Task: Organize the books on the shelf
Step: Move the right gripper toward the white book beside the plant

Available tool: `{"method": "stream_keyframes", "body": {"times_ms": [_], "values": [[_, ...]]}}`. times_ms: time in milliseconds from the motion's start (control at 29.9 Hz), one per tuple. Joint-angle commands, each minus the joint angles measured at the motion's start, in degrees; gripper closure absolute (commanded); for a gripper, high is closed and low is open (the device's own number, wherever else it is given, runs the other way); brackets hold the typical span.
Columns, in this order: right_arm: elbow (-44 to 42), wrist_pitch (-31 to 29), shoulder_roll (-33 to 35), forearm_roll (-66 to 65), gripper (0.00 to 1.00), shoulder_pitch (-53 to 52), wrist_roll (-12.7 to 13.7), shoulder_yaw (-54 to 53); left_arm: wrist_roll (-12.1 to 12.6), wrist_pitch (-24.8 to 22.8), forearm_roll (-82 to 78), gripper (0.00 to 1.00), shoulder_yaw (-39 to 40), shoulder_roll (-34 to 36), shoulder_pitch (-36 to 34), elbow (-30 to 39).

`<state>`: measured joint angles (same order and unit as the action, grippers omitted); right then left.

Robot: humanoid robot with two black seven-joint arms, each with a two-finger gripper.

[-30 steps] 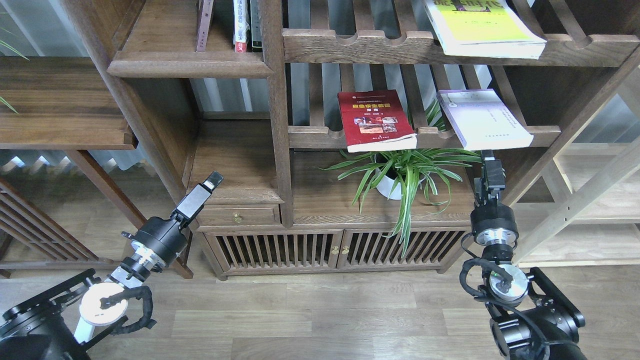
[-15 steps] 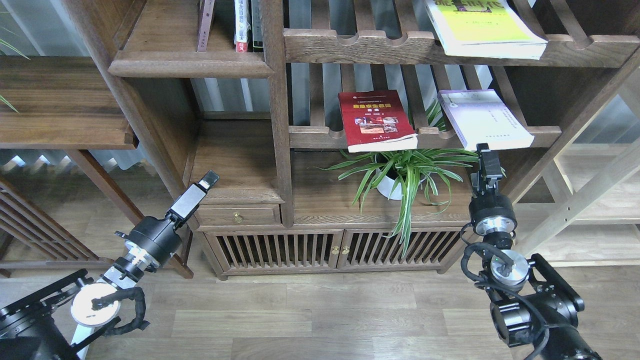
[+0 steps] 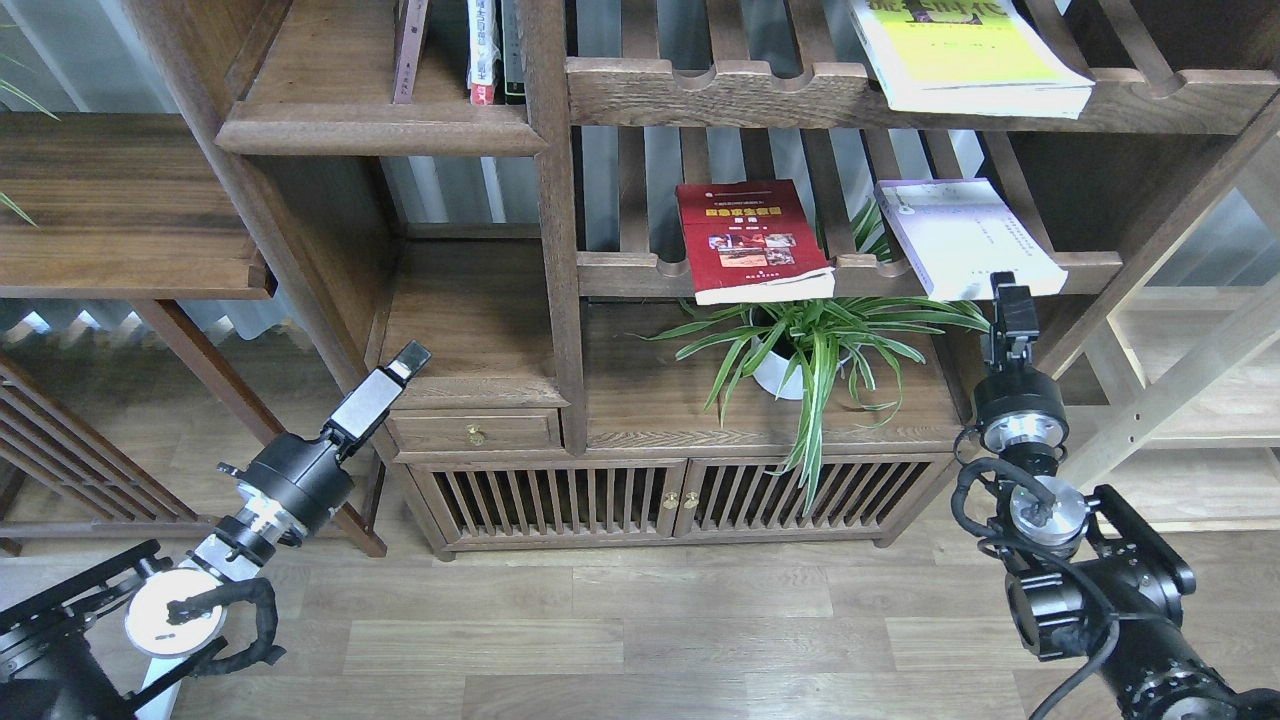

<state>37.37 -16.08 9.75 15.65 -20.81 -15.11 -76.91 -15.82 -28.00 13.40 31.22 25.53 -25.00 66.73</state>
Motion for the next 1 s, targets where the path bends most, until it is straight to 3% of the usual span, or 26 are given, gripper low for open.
{"method": "stream_keyframes", "body": {"times_ms": [0, 502, 669, 970], "values": [[-1.60, -0.01, 0.09, 0.25, 0.00, -1.16, -0.01, 0.00, -0.08, 0.00, 0.04, 0.01, 0.15, 0.40, 0.39, 0.16], [-1.60, 0.34, -0.08, 0.17, 0.00, -2.83, 0.08, 0.97, 0.00, 0.00, 0.04, 0.01, 0.33, 0.57, 2.32, 0.24], [-1.86, 2.89, -0.52, 0.25, 0.00, -3.97, -0.01, 0.97, 0.09, 0.00, 0.04, 0.01, 0.68, 1.45, 2.94, 0.68], [-6.96, 3.60, -0.79, 0.25, 0.00, -7.92, -0.01, 0.88, 0.09, 0.00, 0.04, 0.01, 2.79, 3.47, 4.87, 3.14]]}}
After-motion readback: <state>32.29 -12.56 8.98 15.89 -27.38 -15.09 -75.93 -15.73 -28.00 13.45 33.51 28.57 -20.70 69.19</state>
